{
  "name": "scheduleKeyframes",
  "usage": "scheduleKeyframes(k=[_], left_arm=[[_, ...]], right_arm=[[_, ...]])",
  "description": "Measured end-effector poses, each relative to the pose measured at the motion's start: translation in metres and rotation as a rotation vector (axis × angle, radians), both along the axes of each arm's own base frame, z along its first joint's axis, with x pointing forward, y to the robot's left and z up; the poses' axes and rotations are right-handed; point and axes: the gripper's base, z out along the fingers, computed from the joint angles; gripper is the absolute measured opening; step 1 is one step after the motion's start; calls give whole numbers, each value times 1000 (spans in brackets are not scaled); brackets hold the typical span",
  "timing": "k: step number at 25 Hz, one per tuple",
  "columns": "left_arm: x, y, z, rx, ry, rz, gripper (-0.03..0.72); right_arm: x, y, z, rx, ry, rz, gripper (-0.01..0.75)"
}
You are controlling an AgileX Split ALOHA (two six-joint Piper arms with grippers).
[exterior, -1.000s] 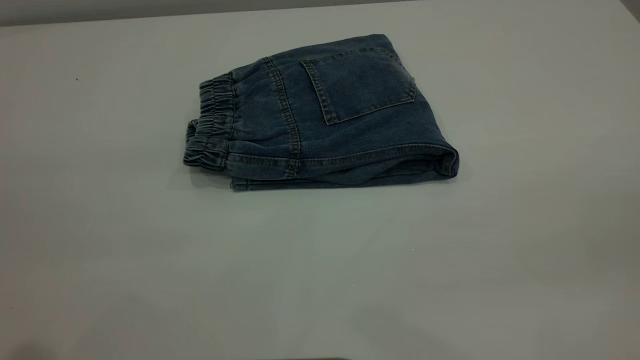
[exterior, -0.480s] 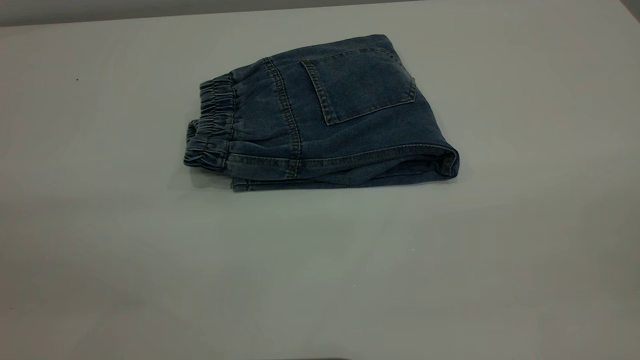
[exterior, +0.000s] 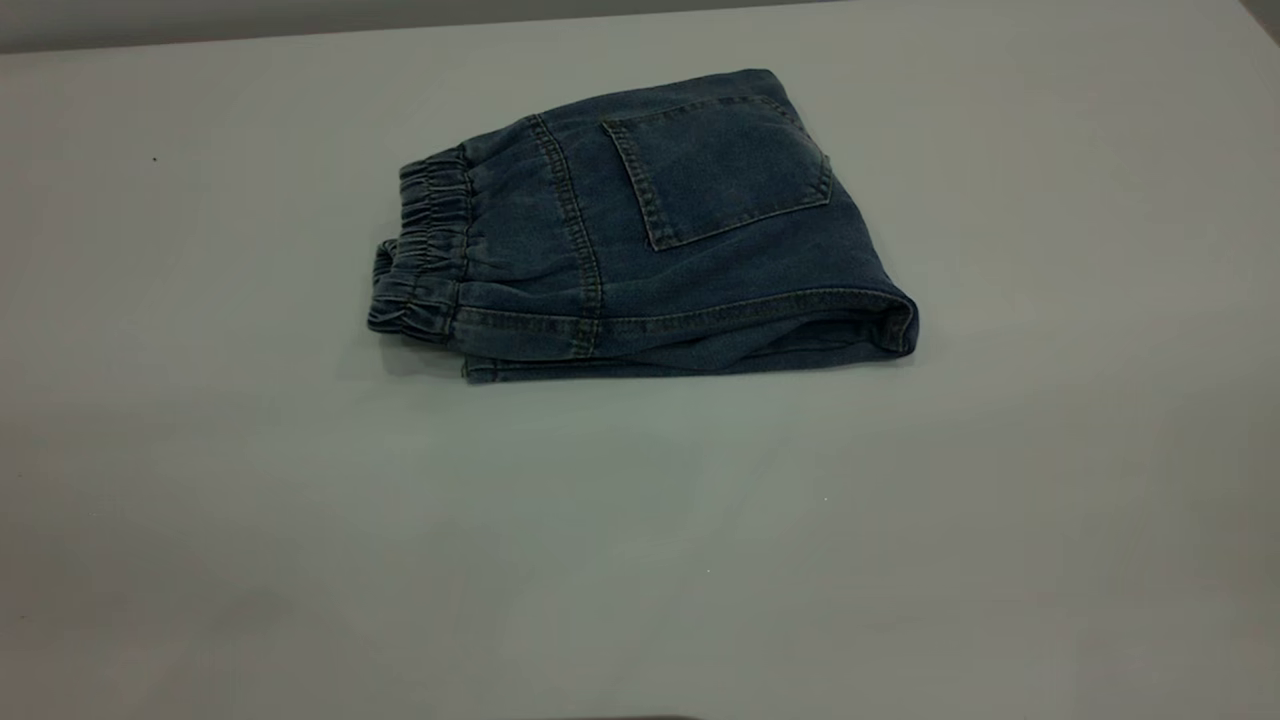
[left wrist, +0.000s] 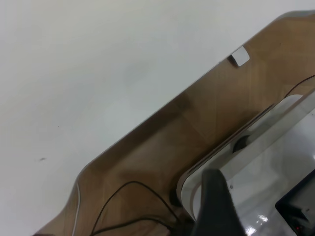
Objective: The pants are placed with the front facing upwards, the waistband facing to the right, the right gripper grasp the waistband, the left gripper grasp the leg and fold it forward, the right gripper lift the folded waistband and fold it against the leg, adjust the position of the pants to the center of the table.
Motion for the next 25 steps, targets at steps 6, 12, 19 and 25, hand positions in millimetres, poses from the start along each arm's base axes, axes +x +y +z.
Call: scheduleKeyframes(k=[6,12,19,25], left_arm=[[-4,2,1,-11,-25,2,427],[-8,11,4,-31,-81,160,427],[-19,20,8,-47,-187,378,427],[-33,21,9,-63,-278,415,427]], right_arm=[[0,-2,1,14,-6,-59,503],[4,-15,3,41,-52,-431,503],[-20,-21,7,102,-241,-590,503],[-34,-21,6,135,-326,-581,503]])
